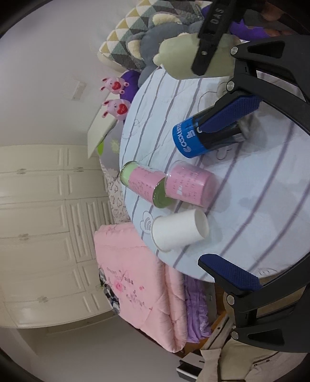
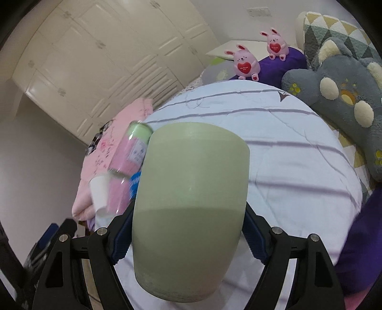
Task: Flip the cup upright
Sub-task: 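Close the right gripper on the pale green cup's body and lift it, then carry the green cup with the right gripper toward the left tool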
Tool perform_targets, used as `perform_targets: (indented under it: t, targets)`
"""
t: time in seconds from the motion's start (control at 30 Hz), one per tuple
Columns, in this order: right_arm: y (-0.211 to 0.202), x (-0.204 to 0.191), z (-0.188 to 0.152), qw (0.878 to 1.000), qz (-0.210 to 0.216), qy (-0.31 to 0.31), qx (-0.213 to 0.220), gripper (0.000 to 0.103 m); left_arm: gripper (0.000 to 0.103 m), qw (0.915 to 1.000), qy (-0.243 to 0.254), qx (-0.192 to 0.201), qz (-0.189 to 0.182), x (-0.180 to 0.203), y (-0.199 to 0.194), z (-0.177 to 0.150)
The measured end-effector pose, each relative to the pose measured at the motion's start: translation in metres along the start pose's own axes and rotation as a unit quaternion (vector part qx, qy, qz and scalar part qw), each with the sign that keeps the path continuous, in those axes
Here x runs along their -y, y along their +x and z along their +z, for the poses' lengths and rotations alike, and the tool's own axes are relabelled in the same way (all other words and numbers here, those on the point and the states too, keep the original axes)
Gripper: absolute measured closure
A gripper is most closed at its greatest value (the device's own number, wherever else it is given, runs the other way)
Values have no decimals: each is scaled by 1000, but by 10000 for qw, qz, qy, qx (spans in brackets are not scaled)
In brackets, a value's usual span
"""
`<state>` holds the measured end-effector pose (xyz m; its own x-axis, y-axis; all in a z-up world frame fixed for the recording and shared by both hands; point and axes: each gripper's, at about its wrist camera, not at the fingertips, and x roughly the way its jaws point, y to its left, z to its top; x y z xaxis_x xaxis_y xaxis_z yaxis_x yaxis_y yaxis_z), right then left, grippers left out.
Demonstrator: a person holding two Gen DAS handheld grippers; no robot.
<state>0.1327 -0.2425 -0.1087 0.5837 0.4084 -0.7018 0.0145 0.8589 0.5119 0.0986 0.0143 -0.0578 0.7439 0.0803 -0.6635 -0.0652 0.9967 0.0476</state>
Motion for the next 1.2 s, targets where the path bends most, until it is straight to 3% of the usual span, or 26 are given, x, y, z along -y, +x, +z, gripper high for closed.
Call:
perform_targets:
  t: [0.23,0.47,0.57,0.97,1.2]
  targets:
    - [-14,-16,-37,9991,314,-207,-196,23,0,9997,-69,174,171,-16,-39,-19]
    - [8,-43,-73,9926,812,-444,-792,22,0,9990,-137,318,278,-31,-64,-27]
    - [17,-50,-78,9919,796,-519,-841,23,0,9989,-160,327,307,-38,-66,-29]
    - [46,-59,-60,9944,680,-503,-634,22,0,9992,-225,208,274,-48,-47,-26]
    - [69,-55,-32,9965,569,-372,-479,23,0,9996,-180,90,210,-39,-24,-17]
